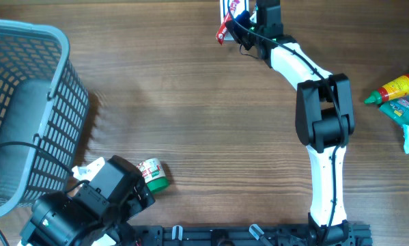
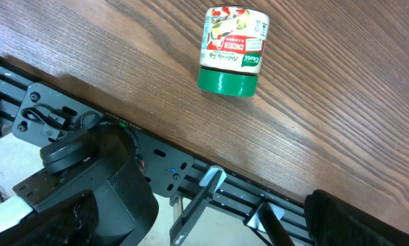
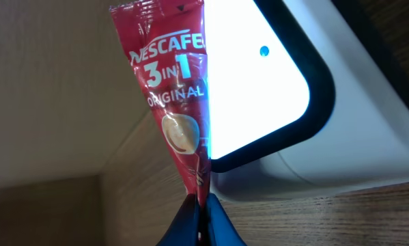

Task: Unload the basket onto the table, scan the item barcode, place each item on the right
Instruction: 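Lift the Nescafe stick and hold it at the white scanner, then carry the Nescafe stick to the right edge and release it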

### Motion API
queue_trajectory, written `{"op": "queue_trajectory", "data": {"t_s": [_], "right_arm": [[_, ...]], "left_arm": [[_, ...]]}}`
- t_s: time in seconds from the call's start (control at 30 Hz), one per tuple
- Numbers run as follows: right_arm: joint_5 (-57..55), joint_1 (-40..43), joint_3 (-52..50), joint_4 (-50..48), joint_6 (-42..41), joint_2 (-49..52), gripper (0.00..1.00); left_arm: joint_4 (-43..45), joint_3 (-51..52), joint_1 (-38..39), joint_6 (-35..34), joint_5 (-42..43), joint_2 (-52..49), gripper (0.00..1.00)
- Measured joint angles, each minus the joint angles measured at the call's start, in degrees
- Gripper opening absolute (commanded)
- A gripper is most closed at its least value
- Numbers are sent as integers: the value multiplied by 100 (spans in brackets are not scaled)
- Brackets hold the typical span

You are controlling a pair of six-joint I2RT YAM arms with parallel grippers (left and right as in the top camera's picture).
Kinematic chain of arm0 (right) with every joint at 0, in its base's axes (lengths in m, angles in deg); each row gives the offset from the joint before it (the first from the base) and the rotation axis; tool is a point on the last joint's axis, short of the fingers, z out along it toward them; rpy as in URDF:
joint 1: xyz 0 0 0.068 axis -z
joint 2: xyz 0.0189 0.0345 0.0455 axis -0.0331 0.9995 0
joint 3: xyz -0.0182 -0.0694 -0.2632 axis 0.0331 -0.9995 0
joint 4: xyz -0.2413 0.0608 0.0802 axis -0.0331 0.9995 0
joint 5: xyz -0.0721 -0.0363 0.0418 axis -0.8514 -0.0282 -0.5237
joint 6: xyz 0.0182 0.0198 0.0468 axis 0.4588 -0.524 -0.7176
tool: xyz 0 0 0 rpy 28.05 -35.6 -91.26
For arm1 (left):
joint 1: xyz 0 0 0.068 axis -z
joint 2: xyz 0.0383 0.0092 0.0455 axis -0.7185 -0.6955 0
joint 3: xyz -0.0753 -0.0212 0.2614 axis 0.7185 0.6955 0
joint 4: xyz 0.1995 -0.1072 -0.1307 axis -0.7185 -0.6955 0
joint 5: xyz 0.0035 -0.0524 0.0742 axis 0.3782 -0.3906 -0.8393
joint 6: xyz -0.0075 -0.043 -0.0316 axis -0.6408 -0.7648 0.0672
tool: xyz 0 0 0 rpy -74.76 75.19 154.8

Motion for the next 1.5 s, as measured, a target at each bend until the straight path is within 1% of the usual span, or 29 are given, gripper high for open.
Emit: {"op": "queue_trajectory", "data": {"t_s": [0.07, 0.1, 0.17, 0.27, 0.33, 0.4, 0.47, 0.5, 0.6, 0.7, 0.77, 0.8, 0.83, 0.87, 0.9, 0.93, 0.97, 1.0, 1.03, 1.07, 1.13, 1.17, 1.23, 1.27, 1.3, 1.33, 1.4, 1.5], "right_arm": [[31, 0, 9, 76, 111, 0, 5], [46, 2, 17, 273, 205, -4, 5], [52, 48, 28, 903, 459, -155, 5], [-127, 326, 42, 2031, 868, -809, 5], [-380, 848, 50, 2872, 1003, -1464, 5], [-496, 1467, 116, 3416, 1082, -1746, 4], [-894, 2245, 105, 4009, 1132, -1755, 5], [-1226, 2562, 98, 4133, 1180, -1746, 5], [-2455, 3445, 92, 4249, 1753, -1742, 4], [-3117, 3832, 92, 4321, 1985, -1639, 5], [-3270, 4000, 92, 4352, 2050, -1386, 14], [-3311, 4035, 92, 4435, 2063, -1292, 26], [-3331, 4048, 63, 4474, 2109, -1248, 36], [-3348, 4046, 37, 4489, 2118, -1241, 39], [-3355, 4046, 31, 4503, 2138, -1241, 45], [-3348, 4046, 31, 4562, 2162, -1241, 47], [-3327, 4046, 28, 4636, 2166, -1241, 45], [-3254, 4046, 28, 4784, 2173, -1246, 44], [-3139, 4046, 26, 4913, 2173, -1266, 46], [-2949, 4046, 26, 5069, 2175, -1331, 50], [-2275, 4046, 20, 5329, 2190, -1683, 56], [-1864, 4046, 20, 5440, 2218, -1882, 57], [-673, 4000, 33, 5759, 2352, -2297, 61], [-9, 3917, 37, 6205, 2496, -2391, 61], [339, 3812, 44, 6570, 2636, -2391, 62], [605, 3591, 22, 6981, 2835, -2391, 63], [931, 3023, 22, 7455, 3250, -2391, 63], [1139, 2243, 22, 8052, 3696, -2391, 63]], "left_arm": [[0, 0, 0, 0, 0, 0, 100], [0, 0, 0, -2, 0, 0, 100], [-2, 0, 0, -2, 0, 0, 100], [-2, 0, 0, -2, 2, 0, 100], [-2, 0, 0, 0, 0, 0, 100], [-4, 0, 0, -2, 0, 0, 100], [2, 0, 0, 0, 0, 0, 100], [0, 0, 0, -2, 0, 0, 100], [0, 0, 0, -2, 0, 0, 100], [0, 0, 0, -2, 0, 0, 100], [0, 0, 0, -2, 0, 0, 100], [0, 0, 0, -2, 0, 0, 100], [0, 0, 0, -2, 0, 0, 100], [0, 0, 0, -2, 0, 0, 100], [0, 0, 0, -2, 0, 0, 100], [0, 0, 0, -2, 0, 0, 100], [0, 0, 0, -2, 0, 0, 100], [0, 0, 0, -2, 0, 0, 100], [0, 0, 0, -2, 0, 0, 100], [-2, 0, 0, -2, 0, 0, 100], [-2, 0, 0, -2, 2, 0, 100], [-2, 0, 0, 0, 0, 0, 100], [0, 0, 0, -2, 0, 0, 100], [4, 0, 0, 0, 0, 0, 100], [-4, 0, 0, -2, 0, 0, 100], [-2, 0, 0, -2, 0, -2, 100], [2, 0, 0, 0, 0, 0, 100], [2, 0, 0, -2, 0, 0, 100]]}}
